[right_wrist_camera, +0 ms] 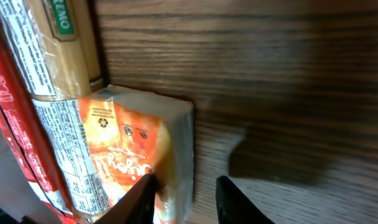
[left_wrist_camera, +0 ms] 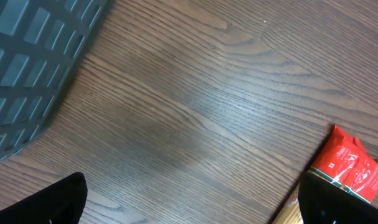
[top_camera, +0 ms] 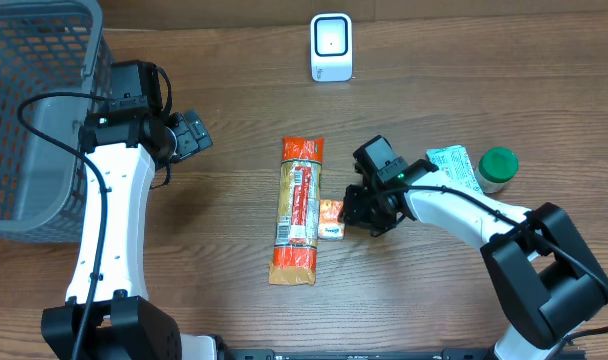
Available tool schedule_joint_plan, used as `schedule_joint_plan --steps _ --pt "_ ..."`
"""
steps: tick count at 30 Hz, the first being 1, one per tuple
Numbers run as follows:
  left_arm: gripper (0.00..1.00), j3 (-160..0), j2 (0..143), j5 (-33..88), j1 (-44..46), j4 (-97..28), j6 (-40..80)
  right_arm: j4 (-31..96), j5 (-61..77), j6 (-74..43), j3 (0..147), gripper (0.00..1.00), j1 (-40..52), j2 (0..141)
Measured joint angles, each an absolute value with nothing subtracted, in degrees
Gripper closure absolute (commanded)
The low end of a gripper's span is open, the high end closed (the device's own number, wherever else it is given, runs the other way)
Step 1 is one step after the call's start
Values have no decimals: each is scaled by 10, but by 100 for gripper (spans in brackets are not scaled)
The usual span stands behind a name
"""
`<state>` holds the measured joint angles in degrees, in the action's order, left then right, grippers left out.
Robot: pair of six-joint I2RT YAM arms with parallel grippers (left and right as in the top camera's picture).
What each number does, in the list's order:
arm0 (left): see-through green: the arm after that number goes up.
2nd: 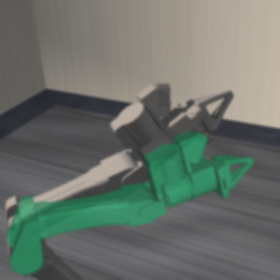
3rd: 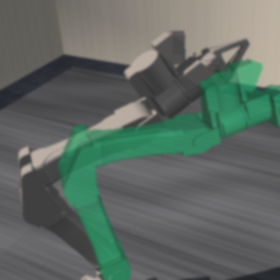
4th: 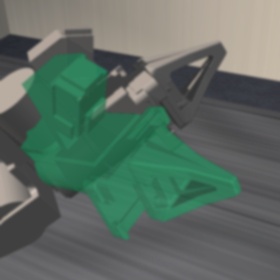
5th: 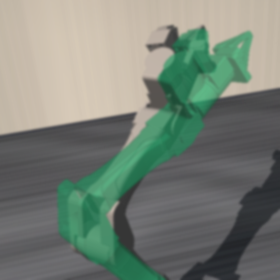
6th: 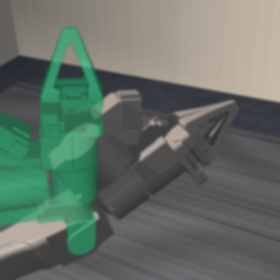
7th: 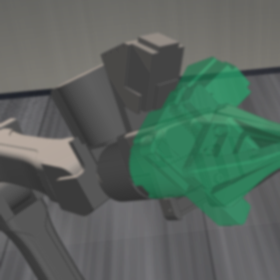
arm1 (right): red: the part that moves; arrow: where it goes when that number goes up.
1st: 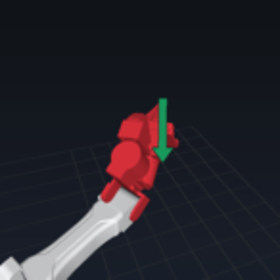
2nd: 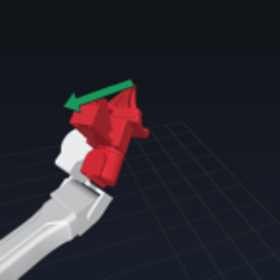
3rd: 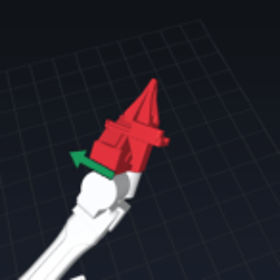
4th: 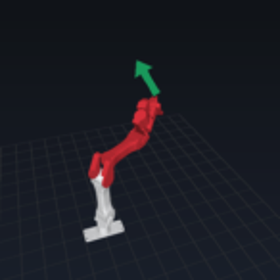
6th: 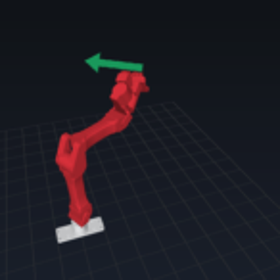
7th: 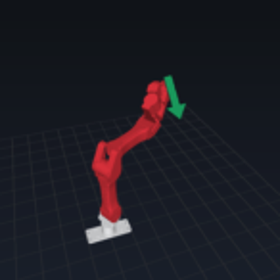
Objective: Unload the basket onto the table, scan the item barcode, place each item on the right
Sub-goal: 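Move the right gripper left and grasp the small orange box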
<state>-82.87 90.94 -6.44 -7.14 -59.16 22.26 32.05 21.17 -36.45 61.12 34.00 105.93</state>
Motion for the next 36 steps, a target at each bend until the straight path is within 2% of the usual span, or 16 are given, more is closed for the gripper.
schedule_joint_plan --steps 6,8,10,11,20,28,36 --pt "0 -829 909 -64 -71 -592 223 281 231 -379 597 70 344 1059" --pt "0 -829 909 -64 -71 -592 223 276 233 -382 596 73 345 1059" --pt "0 -829 909 -64 -71 -592 223 274 235 -384 596 85 345 1059" --pt "0 -829 909 -64 -71 -592 223 275 236 -386 596 96 345 1059" --pt "0 -829 909 -64 -71 -592 223 281 273 -372 596 96 336 1059" --pt "0 -829 909 -64 -71 -592 223 295 483 -237 595 96 236 1024" --pt "0 -829 909 -64 -71 -592 223 407 700 -61 595 96 164 972"
